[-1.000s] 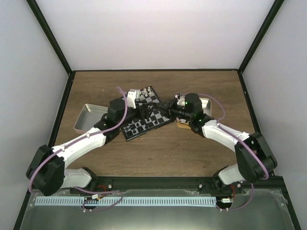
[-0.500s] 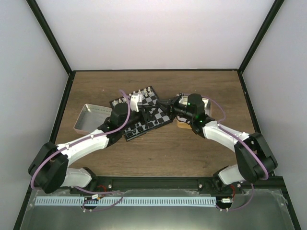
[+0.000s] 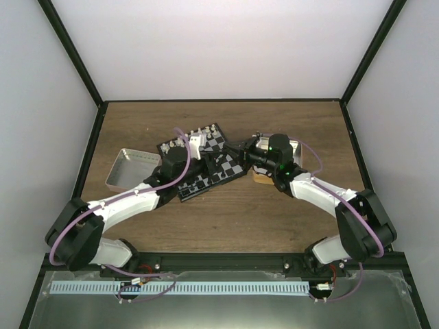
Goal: Set up the chess pieces on the board
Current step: Place the chess piece on the chessboard.
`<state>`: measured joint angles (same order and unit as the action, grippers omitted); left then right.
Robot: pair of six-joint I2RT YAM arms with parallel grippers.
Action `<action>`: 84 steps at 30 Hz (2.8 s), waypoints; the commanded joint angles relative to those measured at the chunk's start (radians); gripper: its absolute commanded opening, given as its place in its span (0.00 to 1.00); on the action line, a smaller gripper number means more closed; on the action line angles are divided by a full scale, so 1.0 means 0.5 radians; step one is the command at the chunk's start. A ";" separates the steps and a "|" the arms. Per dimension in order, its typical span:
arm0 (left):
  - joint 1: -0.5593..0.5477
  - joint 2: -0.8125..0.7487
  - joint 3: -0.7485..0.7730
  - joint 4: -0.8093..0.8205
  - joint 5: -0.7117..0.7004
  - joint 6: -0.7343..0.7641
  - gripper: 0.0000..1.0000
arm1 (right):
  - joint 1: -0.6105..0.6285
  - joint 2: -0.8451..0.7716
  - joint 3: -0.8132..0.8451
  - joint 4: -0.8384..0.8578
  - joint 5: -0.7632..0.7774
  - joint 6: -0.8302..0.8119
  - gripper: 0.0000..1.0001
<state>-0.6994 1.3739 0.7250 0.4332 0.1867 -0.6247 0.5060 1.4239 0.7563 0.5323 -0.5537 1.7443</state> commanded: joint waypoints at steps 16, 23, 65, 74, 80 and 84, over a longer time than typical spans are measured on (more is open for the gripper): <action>-0.008 0.012 0.119 0.077 0.010 0.080 0.17 | -0.009 -0.037 -0.011 0.003 -0.060 -0.051 0.10; -0.007 0.007 0.215 -0.171 -0.050 0.121 0.04 | -0.019 -0.017 0.049 -0.101 -0.057 -0.233 0.23; 0.080 1.658 2.275 -3.002 -0.341 0.993 0.10 | -0.382 -0.432 -0.189 -1.014 0.736 -1.648 0.64; 0.080 1.694 2.250 -2.968 -0.309 1.004 0.13 | -0.382 -0.436 -0.190 -1.013 0.739 -1.655 0.64; 0.083 1.714 2.274 -2.938 -0.295 0.995 0.12 | -0.383 -0.439 -0.202 -1.001 0.730 -1.652 0.64; 0.083 1.733 2.279 -2.928 -0.305 0.986 0.14 | -0.382 -0.445 -0.204 -1.001 0.731 -1.657 0.64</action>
<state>-0.6609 2.2124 1.8381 -1.0405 0.0303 -0.1322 0.3202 1.2198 0.6556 0.0296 -0.2047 0.9314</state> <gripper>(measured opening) 0.124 0.644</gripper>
